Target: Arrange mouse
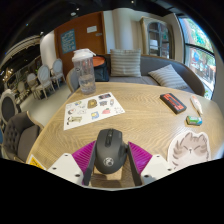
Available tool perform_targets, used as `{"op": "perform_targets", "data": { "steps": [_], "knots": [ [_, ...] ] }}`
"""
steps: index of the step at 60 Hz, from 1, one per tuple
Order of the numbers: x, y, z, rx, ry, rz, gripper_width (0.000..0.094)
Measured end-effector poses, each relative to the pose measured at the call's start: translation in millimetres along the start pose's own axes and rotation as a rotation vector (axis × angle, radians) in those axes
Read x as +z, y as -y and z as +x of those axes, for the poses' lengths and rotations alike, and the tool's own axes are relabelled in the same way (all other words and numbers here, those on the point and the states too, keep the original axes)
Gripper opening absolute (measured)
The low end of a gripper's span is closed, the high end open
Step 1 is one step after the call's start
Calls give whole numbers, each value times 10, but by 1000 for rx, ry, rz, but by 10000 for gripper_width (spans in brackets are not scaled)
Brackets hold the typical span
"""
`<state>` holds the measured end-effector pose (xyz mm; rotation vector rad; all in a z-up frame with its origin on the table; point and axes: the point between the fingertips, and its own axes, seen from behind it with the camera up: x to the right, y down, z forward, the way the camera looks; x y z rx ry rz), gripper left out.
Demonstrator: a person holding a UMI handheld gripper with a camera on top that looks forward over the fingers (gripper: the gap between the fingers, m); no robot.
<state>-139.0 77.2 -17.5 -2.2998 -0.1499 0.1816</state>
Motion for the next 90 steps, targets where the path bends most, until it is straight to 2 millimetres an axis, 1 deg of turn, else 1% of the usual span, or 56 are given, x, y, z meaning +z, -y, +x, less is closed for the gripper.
{"op": "perform_targets", "data": {
  "steps": [9,18,19,20,21,24,27,30,35,39,42,44,47,49,52,54,57,58,60,61,64,66,68,72,74,77,78,79,81,90],
  "knots": [
    [29,30,-60,-32,36,8,502],
    [-32,57,-69,-30,58,43,471],
    [-60,118,-77,-38,60,74,427],
    [-68,171,-67,-38,55,92,426],
    [-86,113,-54,-40,50,69,422],
    [-121,74,-74,-37,59,50,418],
    [-126,65,-96,-51,76,58,418],
    [-130,54,-70,-80,61,71,418],
    [-153,51,-36,-80,46,81,418],
    [-243,85,-18,-57,51,84,420],
    [-398,184,23,-76,58,110,418],
    [-545,284,106,-90,48,140,419],
    [-806,462,282,-123,18,194,419],
    [-976,583,450,-141,-11,225,418],
    [-1251,660,703,-164,-67,259,419],
    [-1415,690,899,-180,-97,273,418],
    [-1619,656,1215,-174,-139,274,418],
    [-1613,647,1293,-170,-152,266,418],
    [-1667,570,1480,-165,-180,254,417],
    [-1727,506,1585,-162,-195,249,417],
    [-1708,309,1863,-147,-238,211,417],
    [-1671,127,2046,-134,-259,180,417],
    [-1567,20,2188,-116,-270,143,418],
    [-1386,-305,2347,-81,-274,74,417],
    [-1305,-467,2379,-82,-272,40,413],
    [-1201,-617,2433,-97,-263,3,417],
    [-1192,-611,2439,-97,-263,16,419],
    [-1180,-542,2437,-104,-262,46,415],
    [-1170,-563,2430,-103,-268,25,419],
    [-1186,-601,2437,-49,-226,16,547]
  ]
}}
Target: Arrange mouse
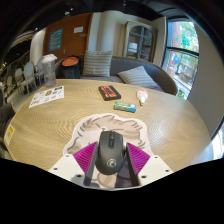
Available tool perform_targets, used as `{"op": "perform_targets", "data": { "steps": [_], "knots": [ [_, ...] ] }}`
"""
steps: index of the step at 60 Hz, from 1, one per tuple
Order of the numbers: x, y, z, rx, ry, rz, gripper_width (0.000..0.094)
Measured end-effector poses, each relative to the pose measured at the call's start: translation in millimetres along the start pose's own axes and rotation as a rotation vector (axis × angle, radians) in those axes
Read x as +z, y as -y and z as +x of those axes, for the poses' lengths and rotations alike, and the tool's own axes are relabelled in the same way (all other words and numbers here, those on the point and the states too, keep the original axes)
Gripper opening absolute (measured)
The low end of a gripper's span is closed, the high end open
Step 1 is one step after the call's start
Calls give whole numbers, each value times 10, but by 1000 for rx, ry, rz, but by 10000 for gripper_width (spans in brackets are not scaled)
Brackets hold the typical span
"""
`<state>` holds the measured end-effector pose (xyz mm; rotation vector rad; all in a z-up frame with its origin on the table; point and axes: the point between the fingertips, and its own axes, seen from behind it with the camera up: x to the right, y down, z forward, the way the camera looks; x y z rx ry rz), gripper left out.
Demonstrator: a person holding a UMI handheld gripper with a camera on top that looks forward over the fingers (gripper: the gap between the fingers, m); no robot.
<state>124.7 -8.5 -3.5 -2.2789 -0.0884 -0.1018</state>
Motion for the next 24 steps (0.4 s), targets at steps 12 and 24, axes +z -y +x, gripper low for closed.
{"op": "perform_targets", "data": {
  "steps": [12,24],
  "knots": [
    [-447,-103,-32,57,100,91,851],
    [-1170,-525,88,89,154,167,850]
  ]
}}
